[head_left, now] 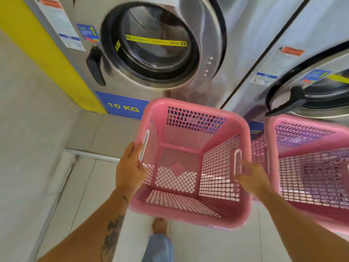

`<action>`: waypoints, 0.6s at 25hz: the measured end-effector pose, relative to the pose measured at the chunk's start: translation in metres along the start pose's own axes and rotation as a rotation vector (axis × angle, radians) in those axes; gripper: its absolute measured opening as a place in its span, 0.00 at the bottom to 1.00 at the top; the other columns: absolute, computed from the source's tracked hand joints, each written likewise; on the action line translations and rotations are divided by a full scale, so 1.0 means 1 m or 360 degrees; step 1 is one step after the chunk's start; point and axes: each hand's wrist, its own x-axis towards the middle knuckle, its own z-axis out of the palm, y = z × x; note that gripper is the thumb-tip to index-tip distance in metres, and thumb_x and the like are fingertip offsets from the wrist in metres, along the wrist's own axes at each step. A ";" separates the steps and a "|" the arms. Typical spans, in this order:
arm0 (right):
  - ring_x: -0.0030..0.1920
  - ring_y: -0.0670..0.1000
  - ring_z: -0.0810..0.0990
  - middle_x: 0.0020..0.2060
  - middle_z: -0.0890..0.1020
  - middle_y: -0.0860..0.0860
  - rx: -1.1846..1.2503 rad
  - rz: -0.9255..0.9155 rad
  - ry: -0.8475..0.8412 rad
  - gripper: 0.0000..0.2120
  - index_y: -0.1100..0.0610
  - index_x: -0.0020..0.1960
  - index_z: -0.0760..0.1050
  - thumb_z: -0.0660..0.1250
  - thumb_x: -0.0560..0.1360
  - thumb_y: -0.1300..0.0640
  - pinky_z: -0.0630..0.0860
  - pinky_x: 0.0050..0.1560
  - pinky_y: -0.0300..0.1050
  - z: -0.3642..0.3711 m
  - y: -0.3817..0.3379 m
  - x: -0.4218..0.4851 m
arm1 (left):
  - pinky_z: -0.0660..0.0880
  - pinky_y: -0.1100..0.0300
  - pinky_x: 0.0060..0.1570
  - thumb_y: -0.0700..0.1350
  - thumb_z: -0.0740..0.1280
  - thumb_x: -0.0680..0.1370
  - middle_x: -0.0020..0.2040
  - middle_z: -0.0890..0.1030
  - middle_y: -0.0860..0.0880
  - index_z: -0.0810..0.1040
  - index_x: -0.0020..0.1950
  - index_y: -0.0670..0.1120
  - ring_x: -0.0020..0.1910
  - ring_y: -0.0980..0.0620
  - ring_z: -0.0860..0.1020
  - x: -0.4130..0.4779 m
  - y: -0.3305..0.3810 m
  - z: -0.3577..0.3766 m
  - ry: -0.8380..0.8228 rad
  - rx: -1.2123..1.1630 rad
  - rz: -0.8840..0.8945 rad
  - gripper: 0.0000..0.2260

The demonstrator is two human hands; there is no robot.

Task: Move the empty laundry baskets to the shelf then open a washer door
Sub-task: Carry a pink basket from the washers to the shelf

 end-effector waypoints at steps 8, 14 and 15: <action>0.27 0.46 0.76 0.36 0.78 0.49 0.0132 -0.0224 -0.0061 0.30 0.50 0.68 0.74 0.67 0.67 0.66 0.68 0.25 0.37 -0.010 0.048 -0.126 | 0.74 0.61 0.30 0.33 0.61 0.69 0.50 0.72 0.58 0.65 0.72 0.63 0.39 0.55 0.74 -0.142 0.028 -0.062 0.0114 0.0097 -0.0315 0.36; 0.27 0.47 0.79 0.40 0.79 0.44 0.0130 -0.0413 -0.0002 0.30 0.49 0.68 0.73 0.66 0.68 0.65 0.69 0.24 0.37 -0.017 0.106 -0.223 | 0.74 0.60 0.28 0.34 0.60 0.69 0.53 0.75 0.55 0.74 0.64 0.53 0.37 0.52 0.77 -0.274 0.050 -0.085 0.0276 -0.0097 -0.0477 0.26; 0.24 0.45 0.78 0.36 0.81 0.44 0.0140 -0.0417 0.0013 0.30 0.49 0.68 0.73 0.66 0.67 0.65 0.68 0.22 0.36 -0.017 0.116 -0.237 | 0.73 0.61 0.28 0.34 0.61 0.69 0.53 0.75 0.54 0.74 0.64 0.52 0.37 0.52 0.77 -0.290 0.053 -0.087 0.0278 -0.0107 -0.0470 0.26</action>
